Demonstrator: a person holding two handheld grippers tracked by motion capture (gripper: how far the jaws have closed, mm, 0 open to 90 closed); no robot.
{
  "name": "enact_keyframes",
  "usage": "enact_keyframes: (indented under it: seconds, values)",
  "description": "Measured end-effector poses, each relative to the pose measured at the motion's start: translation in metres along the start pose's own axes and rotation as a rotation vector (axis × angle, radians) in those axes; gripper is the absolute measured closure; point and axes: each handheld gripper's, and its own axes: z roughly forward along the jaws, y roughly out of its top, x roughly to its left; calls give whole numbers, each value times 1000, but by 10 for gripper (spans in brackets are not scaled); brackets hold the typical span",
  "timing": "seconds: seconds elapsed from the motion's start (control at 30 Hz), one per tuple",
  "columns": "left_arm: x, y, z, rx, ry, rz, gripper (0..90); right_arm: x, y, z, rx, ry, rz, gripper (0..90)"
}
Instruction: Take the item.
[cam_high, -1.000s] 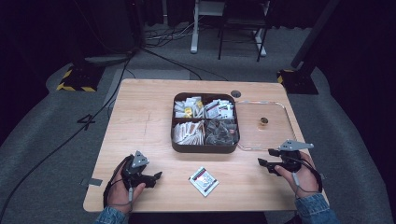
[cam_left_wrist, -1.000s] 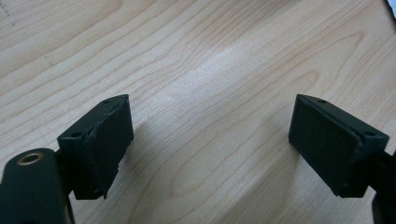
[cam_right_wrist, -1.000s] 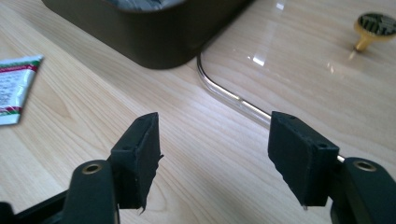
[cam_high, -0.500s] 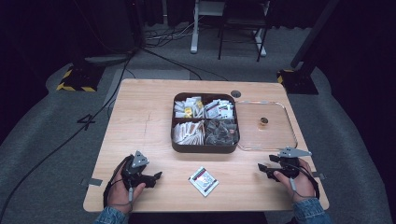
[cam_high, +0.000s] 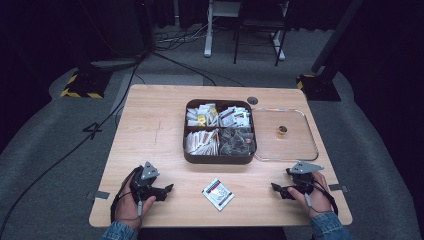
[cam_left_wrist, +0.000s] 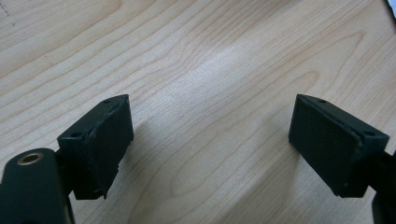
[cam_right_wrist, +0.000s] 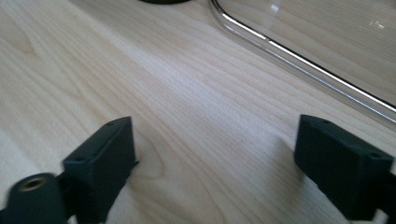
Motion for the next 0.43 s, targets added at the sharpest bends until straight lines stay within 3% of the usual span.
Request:
enact_keyframes:
  seconds: [0.13,0.43]
  values:
    - [0,0,0,-1,1,2,142,0,0,5,-3,-19,14,16]
    - [0,0,0,-1,0,-1,142,-1,1,5,1,-24,17,5]
